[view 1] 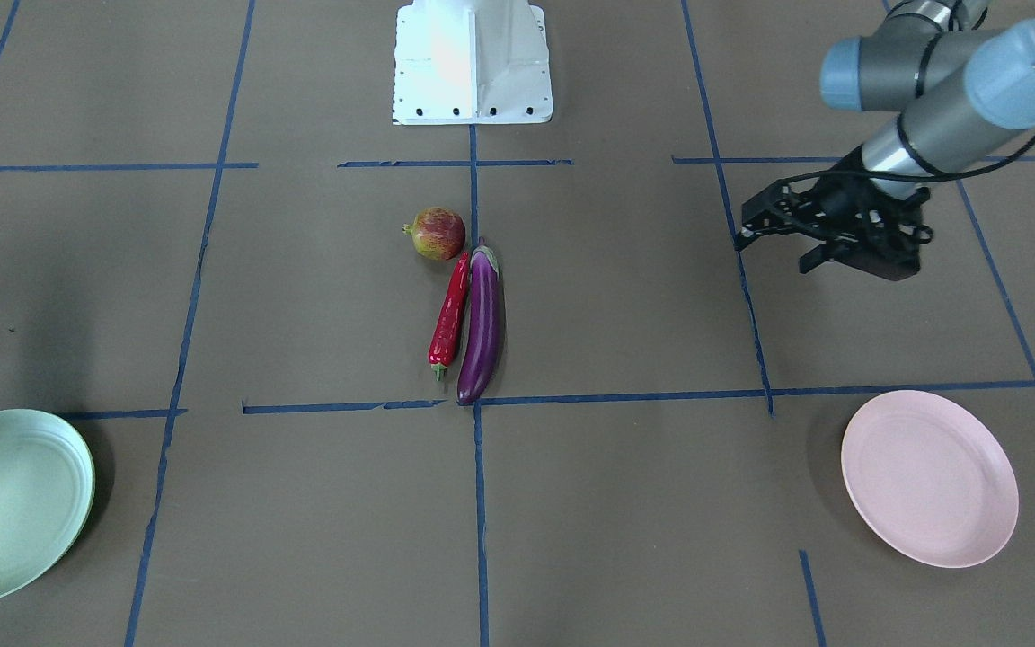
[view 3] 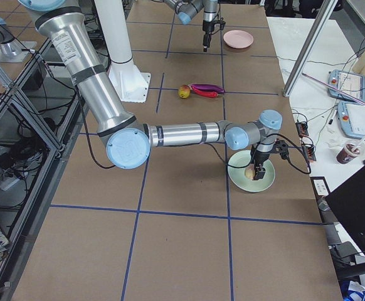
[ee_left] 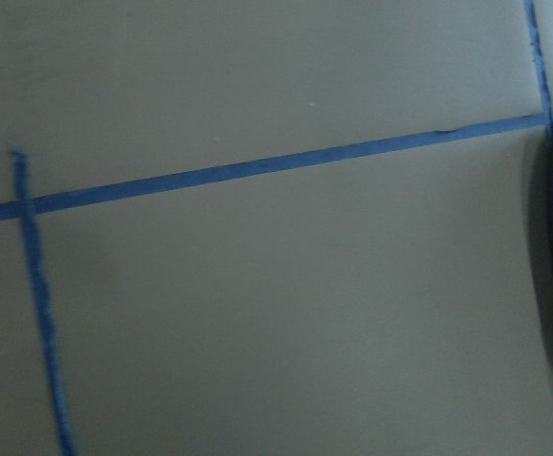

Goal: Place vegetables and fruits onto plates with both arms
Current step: 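Release the peach on the green plate while the left gripper grasps the purple eggplant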

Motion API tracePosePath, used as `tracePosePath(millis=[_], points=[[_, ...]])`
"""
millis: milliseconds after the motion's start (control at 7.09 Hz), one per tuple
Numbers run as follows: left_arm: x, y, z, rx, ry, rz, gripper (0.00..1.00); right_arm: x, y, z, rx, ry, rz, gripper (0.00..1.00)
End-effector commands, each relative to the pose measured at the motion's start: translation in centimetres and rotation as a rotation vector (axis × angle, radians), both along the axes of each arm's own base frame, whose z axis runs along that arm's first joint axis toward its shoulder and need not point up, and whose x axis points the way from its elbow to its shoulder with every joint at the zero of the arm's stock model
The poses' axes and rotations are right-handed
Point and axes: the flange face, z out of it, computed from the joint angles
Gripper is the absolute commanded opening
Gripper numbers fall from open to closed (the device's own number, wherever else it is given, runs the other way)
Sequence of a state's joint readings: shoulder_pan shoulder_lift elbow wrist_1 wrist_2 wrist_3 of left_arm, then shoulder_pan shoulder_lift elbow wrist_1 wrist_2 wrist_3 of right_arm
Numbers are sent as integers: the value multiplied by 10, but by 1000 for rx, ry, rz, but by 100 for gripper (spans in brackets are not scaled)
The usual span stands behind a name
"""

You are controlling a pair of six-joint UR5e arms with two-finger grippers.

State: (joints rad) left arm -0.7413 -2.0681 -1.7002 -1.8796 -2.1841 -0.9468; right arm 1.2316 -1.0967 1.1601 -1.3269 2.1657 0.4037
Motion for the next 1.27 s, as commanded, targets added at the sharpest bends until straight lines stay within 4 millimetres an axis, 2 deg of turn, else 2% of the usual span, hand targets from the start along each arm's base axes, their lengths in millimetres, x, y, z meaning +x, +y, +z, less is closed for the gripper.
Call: tracePosePath(millis=[0, 282, 564, 706, 847, 1129], points=[[85, 0, -51, 11, -8, -24, 100, -12, 3, 0, 3, -14, -21, 99], [125, -7, -83, 3, -6, -12, 100, -11, 4, -5, 66, -41, -17, 100], [169, 4, -94, 33, -44, -43, 91, -12, 6, -38, 111, -101, -30, 100], [178, 4, -88, 50, -40, -53, 86, -11, 13, -38, 108, -118, -37, 100], [190, -2, -78, 47, -36, -57, 82, -8, 20, -46, 124, -131, -39, 100], [195, -5, -76, 46, -37, -57, 67, -4, 49, -77, 91, -217, 11, 100]])
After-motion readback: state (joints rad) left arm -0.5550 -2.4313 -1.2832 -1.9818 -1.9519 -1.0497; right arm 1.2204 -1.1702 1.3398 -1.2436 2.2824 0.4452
